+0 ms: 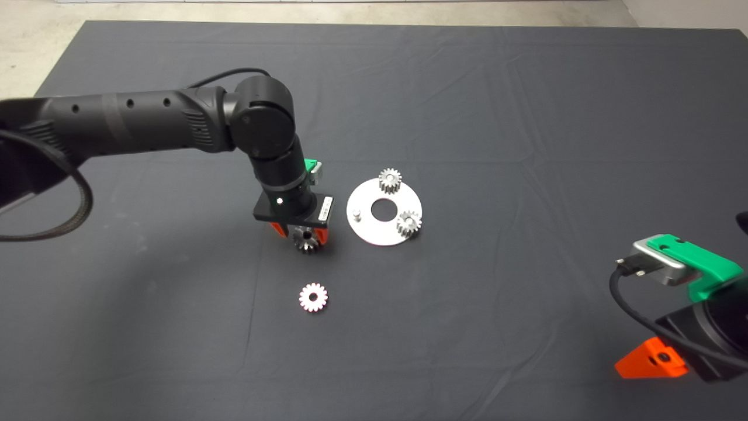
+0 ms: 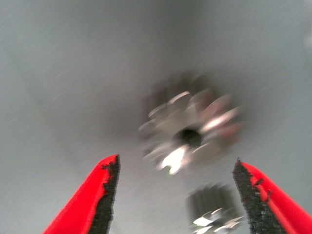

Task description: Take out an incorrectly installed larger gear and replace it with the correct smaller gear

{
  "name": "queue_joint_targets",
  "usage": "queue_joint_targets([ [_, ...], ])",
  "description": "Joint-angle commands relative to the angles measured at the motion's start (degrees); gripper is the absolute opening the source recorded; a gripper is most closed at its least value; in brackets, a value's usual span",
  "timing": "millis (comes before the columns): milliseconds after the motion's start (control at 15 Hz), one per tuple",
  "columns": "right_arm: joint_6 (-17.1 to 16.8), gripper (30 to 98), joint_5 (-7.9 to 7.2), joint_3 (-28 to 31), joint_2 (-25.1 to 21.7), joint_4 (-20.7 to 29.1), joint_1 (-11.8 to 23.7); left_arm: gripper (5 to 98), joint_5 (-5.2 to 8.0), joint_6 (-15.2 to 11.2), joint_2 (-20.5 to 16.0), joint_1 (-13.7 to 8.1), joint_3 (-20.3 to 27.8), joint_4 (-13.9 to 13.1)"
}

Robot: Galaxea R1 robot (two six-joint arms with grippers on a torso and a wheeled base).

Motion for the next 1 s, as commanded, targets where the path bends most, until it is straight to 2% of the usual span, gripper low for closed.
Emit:
queue_joint_targets([
  [0, 0.02, 96.9, -3.30, 0.27, 0.14, 1.77, 0.88, 60.7, 0.55, -1.73, -8.21, -1.06, 7.70, -0.34],
  [133, 0.02, 97.0, -3.30, 0.27, 0.14, 1.86, 0.88, 63.5, 0.20, -8.34, -10.59, -1.03, 14.23, -0.43],
  [200, 0.02, 96.9, -3.30, 0.27, 0.14, 1.83, 0.88, 63.5, 0.11, -10.40, -10.90, -1.06, 16.06, -0.43],
  [333, 0.02, 96.9, -3.30, 0.27, 0.14, 1.78, 0.88, 67.1, -0.50, -15.27, -11.26, -1.06, 17.15, -0.43],
  [400, 0.02, 96.9, -3.30, 0.27, 0.14, 1.86, 0.88, 68.4, -1.01, -16.69, -11.22, -1.06, 17.59, -0.43],
  [667, 0.11, 96.9, -3.30, 0.27, -0.04, 1.86, 0.88, 73.4, -7.76, -20.14, -10.64, -1.15, 18.18, -0.52],
  [800, 0.11, 96.9, -3.30, 0.27, -0.04, 1.86, 0.88, 78.2, -9.16, -20.58, -10.12, -1.15, 18.38, -0.52],
  [933, 0.11, 96.9, -3.27, 0.27, 0.05, 1.86, 0.88, 78.5, -10.17, -20.49, -10.11, -1.15, 18.87, -0.55],
])
